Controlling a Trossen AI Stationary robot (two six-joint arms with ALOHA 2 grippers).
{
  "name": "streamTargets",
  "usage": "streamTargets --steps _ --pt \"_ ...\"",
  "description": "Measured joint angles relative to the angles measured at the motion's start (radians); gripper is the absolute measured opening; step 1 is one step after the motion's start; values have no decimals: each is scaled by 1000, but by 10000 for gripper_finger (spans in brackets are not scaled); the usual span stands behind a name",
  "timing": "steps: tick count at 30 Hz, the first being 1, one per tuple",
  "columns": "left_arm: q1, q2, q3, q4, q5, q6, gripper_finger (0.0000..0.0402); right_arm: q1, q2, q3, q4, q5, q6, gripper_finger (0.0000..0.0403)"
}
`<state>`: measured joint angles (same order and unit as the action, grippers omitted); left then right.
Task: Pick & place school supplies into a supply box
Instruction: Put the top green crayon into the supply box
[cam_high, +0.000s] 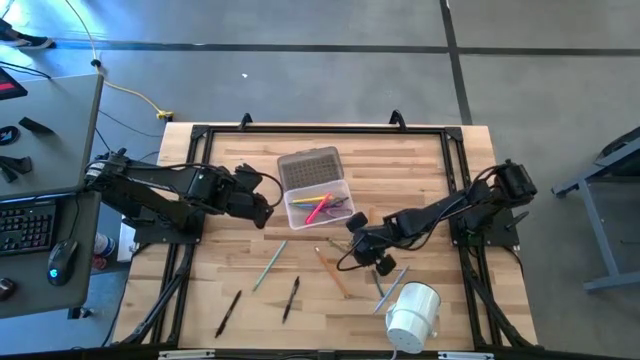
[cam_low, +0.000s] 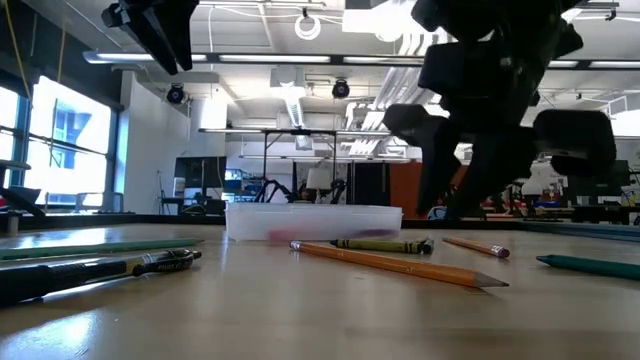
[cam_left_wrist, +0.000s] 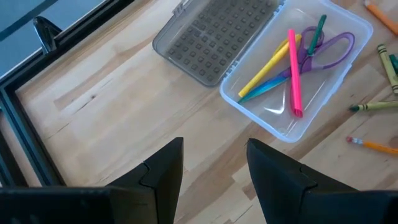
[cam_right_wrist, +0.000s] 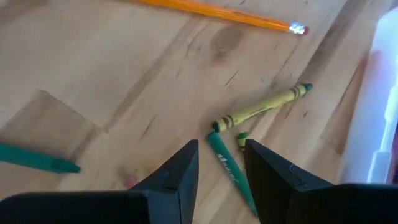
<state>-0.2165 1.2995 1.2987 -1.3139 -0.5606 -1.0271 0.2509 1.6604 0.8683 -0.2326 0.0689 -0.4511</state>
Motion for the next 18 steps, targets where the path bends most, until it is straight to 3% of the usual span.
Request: streamTargets --steps 8,13,18 --pt "0 0 0 14 5 1 211 -80 0 -58 81 -133 -29 114" --pt "0 0 0 23 9 27 211 -140 0 -67 88 -159 -29 114" --pt "0 0 0 38 10 27 211 -183 0 -67 89 -270 -52 114"
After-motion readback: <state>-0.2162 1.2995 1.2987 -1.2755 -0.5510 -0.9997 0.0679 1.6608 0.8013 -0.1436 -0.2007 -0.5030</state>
